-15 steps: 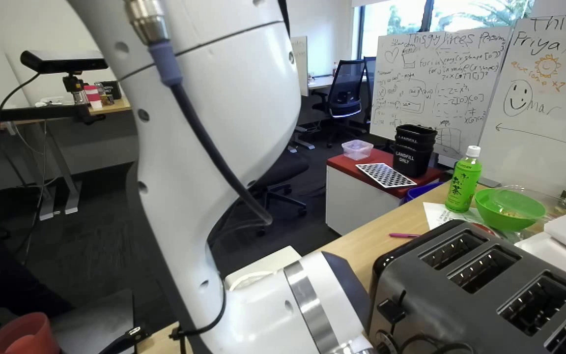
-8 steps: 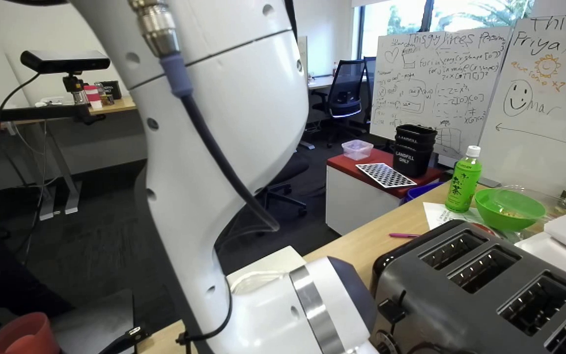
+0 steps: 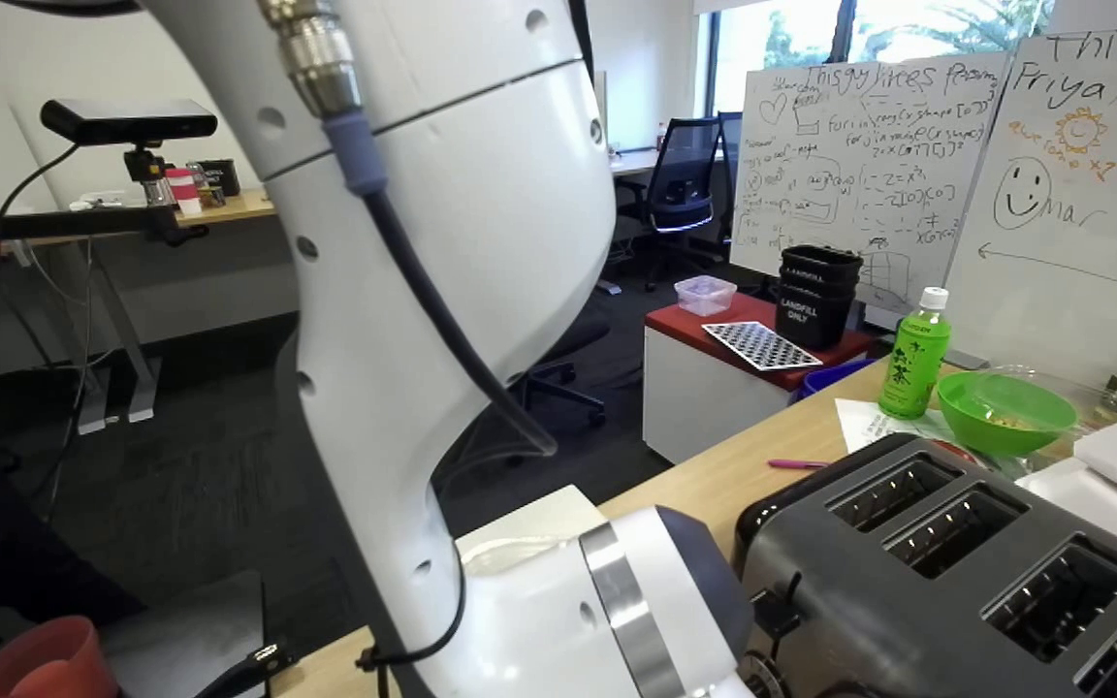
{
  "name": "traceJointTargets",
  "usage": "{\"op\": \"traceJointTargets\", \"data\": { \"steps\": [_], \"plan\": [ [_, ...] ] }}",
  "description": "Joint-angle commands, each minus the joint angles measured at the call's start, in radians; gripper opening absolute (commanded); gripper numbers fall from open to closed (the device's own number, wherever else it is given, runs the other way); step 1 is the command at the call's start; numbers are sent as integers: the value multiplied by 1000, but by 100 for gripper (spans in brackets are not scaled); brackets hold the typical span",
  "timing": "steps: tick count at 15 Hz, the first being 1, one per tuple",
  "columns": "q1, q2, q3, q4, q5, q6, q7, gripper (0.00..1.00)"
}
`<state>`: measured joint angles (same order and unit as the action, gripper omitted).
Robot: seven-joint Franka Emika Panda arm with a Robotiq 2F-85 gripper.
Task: Pour the contents in the wine glass into the clear bowl
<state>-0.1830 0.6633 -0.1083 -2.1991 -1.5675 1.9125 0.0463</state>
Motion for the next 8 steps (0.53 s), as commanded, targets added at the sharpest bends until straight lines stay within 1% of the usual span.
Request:
{"op": "traceJointTargets", "data": {
  "steps": [1, 2, 3, 4, 8],
  "plan": [
    [-16, 14, 10, 25, 41, -15, -7, 25],
    [-15, 12, 10, 24, 43, -12, -4, 34],
    [-15, 7, 11, 22, 50, -11, 1, 49],
    [-15, 3, 14, 20, 65, -11, -2, 54],
    [0, 1, 19, 18, 133, -37, 6, 82]
  ]
}}
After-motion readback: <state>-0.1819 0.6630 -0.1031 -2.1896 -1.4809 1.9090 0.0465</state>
